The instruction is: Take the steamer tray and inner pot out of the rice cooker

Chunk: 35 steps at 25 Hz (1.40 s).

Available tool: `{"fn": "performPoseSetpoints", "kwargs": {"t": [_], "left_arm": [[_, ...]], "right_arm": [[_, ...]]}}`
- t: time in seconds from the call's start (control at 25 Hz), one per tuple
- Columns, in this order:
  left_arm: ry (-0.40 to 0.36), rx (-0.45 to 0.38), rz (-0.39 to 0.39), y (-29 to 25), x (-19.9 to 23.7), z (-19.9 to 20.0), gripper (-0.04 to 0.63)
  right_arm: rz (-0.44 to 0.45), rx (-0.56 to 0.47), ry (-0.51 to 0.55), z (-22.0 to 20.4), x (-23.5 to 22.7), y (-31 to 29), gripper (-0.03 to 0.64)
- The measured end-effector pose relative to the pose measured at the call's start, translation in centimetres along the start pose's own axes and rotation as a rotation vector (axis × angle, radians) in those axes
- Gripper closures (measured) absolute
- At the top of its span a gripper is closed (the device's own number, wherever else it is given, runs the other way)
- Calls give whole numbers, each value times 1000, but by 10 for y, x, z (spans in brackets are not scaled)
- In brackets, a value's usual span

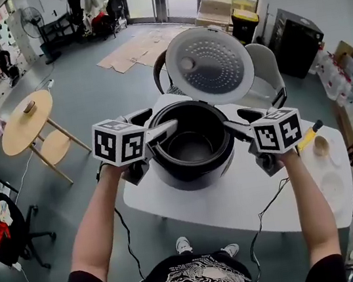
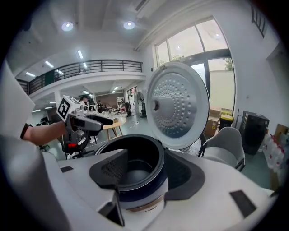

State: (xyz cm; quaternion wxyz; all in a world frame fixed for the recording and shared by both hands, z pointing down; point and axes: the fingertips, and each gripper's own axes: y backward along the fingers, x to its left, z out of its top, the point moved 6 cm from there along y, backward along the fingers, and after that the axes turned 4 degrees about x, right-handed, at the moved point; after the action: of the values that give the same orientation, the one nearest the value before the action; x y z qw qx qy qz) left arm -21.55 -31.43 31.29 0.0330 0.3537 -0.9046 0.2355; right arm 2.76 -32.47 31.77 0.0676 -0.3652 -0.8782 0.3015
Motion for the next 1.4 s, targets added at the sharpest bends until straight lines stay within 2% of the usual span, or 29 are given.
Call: {"fn": "performPoseSetpoints", "kwargs": {"t": [0.28, 0.4, 0.52, 0.88, 1.12, 1.24, 1.4], "left_arm": [[228, -7, -144, -6, 34, 0, 235], [321, 53, -210, -18, 46, -7, 233], [395, 116, -243, -25, 54, -12, 233], [574, 246, -315, -36, 77, -29, 235], [683, 294, -379, -35, 83, -36, 248], [722, 333, -410, -34, 85, -38, 261], [738, 360, -455, -36, 81, -37, 285]], "right_arm": [[41, 39, -204, -11, -10, -16, 344], [67, 67, -275, -19, -20, -22, 344], [98, 87, -325, -25, -25, -27, 344], [156, 146, -426, -38, -32, -48, 344], [192, 167, -482, -41, -33, -53, 345], [204, 176, -502, -40, -33, -53, 348], [243, 189, -537, -40, -31, -54, 357]]}}
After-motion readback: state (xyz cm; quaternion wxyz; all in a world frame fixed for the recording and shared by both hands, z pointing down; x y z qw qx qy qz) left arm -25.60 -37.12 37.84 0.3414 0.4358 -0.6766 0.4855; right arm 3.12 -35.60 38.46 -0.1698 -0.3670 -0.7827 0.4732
